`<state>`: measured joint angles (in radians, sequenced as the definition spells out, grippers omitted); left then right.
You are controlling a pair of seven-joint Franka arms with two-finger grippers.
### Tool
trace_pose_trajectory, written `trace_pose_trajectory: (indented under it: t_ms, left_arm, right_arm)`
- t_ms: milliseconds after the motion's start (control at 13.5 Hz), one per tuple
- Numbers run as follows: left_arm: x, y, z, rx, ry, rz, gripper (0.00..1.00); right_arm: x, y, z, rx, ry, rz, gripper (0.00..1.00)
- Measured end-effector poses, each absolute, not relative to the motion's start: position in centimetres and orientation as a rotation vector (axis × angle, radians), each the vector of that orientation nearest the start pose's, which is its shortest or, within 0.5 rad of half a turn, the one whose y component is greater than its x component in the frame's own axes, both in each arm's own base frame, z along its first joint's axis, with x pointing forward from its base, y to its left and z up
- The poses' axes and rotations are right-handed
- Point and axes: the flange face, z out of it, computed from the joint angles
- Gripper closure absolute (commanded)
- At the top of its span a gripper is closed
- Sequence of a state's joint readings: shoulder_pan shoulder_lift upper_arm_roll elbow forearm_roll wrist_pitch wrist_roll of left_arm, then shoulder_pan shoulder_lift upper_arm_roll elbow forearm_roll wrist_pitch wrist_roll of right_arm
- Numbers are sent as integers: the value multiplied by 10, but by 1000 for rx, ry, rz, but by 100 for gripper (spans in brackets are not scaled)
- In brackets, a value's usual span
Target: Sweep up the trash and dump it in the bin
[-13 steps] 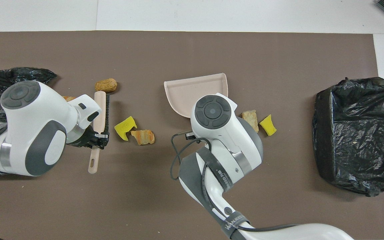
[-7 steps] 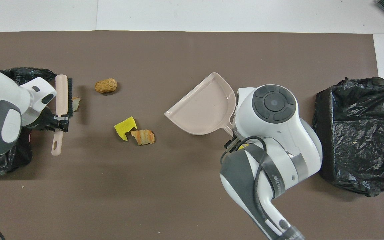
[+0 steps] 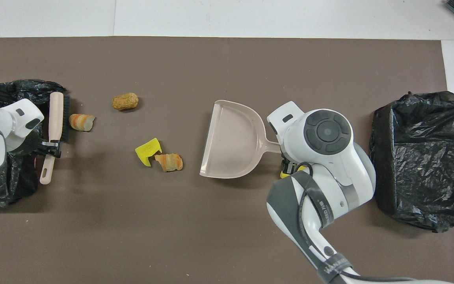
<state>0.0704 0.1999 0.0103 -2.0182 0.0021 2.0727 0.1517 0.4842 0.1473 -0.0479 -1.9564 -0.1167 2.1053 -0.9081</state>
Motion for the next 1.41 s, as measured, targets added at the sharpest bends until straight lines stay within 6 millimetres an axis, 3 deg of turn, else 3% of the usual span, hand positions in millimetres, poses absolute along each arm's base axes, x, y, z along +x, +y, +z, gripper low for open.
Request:
trace_pose_trajectory:
  t_ms: [148, 445, 890, 1186, 1409]
  left_arm:
    - [571, 17, 334, -3139, 195, 219, 100]
    - [582, -36, 320, -3126, 331, 177, 100]
    - [614, -62, 329, -3082, 561, 142, 100]
    - [600, -105, 325, -3029, 685, 320, 100]
    - [589, -117, 326, -3006, 715, 439, 100]
  right_arm:
    - [517, 273, 399, -2443, -2212, 115, 100]
    - [499, 306, 374, -2409, -2268, 175, 100]
    - [497, 327, 356, -2478, -2206, 179, 100]
    - [495, 335, 353, -2501, -2185, 177, 100]
    - [495, 335, 353, -2503, -2182, 178, 100]
